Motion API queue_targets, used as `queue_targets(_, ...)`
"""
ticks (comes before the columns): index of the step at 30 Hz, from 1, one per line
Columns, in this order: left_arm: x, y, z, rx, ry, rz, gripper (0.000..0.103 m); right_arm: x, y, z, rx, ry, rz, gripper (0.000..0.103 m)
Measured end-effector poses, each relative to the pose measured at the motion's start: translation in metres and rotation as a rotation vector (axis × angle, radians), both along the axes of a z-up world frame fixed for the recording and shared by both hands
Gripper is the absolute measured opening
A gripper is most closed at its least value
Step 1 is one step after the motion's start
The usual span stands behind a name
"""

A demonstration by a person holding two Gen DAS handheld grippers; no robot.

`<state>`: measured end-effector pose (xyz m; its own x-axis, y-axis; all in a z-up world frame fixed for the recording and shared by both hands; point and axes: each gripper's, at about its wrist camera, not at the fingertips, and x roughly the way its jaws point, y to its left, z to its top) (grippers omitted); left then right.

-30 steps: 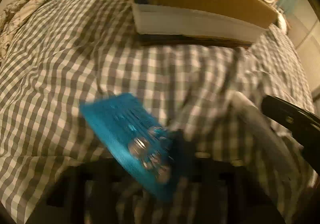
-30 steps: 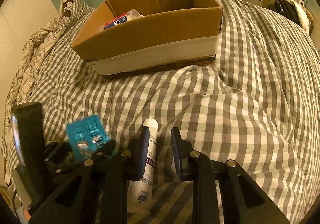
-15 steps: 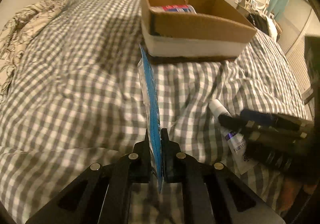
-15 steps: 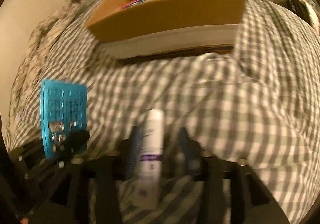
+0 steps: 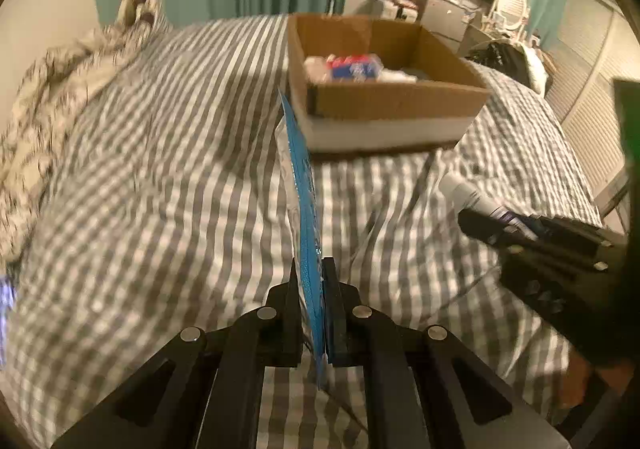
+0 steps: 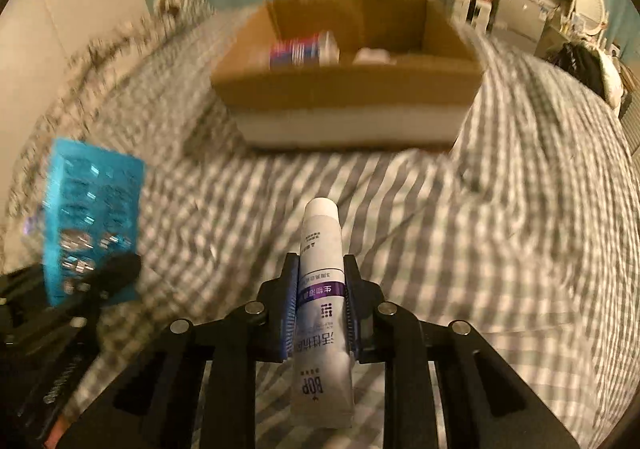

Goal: Organize objects
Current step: 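Lower the blister pack and toothpaste tube into the box and open both tools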

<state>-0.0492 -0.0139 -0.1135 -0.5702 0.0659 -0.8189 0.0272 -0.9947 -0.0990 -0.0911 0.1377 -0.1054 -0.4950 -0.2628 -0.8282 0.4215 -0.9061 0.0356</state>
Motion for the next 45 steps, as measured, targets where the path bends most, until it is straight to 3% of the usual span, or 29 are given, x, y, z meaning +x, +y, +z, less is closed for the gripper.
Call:
queue_targets(7,-0.036,0.023,0.044,-0.029,0.087,-0.081,0.007,-0.03,0.013,0.071,-0.064,0.145,-0.029,0.02)
queue_targets(15,-0.118,0.042,0.084,-0.019,0.147,-0.131,0.007,-0.098,0.012,0.124,-0.161,0.22,-0.007,0.02)
queue_targets(20,-0.176,0.052,0.083,-0.018,0.139,-0.15,0.007,-0.157,0.01,0.117,-0.17,0.186,-0.033,0.02)
queue_targets(25,-0.225,0.06,0.064,-0.025,0.107,-0.177,0.007,-0.195,0.01,0.096,-0.178,0.15,-0.05,0.02)
queue_targets(30,-0.252,0.068,0.044,-0.017,0.072,-0.184,0.008,-0.219,0.011,0.081,-0.202,0.126,-0.062,0.02)
queue_targets(32,-0.254,0.069,0.042,-0.017,0.065,-0.187,0.01,-0.222,0.013,0.081,-0.207,0.128,-0.073,0.027)
queue_targets(35,-0.253,0.069,0.043,-0.034,0.064,-0.187,0.021,-0.218,0.021,0.087,-0.23,0.148,-0.085,0.049)
queue_targets(37,-0.248,0.068,0.05,-0.057,0.077,-0.167,0.052,-0.211,0.026,0.096,-0.233,0.167,-0.098,0.051)
queue_targets(38,-0.244,0.065,0.055,-0.061,0.091,-0.155,0.057,-0.208,0.029,0.102,-0.231,0.178,-0.107,0.051)
queue_targets(41,-0.228,0.059,0.075,-0.056,0.132,-0.131,0.06,-0.191,0.035,0.124,-0.218,0.214,-0.12,0.054)
queue_targets(45,-0.204,0.049,0.11,-0.049,0.195,-0.091,0.076,-0.159,0.039,0.158,-0.18,0.284,-0.124,0.064)
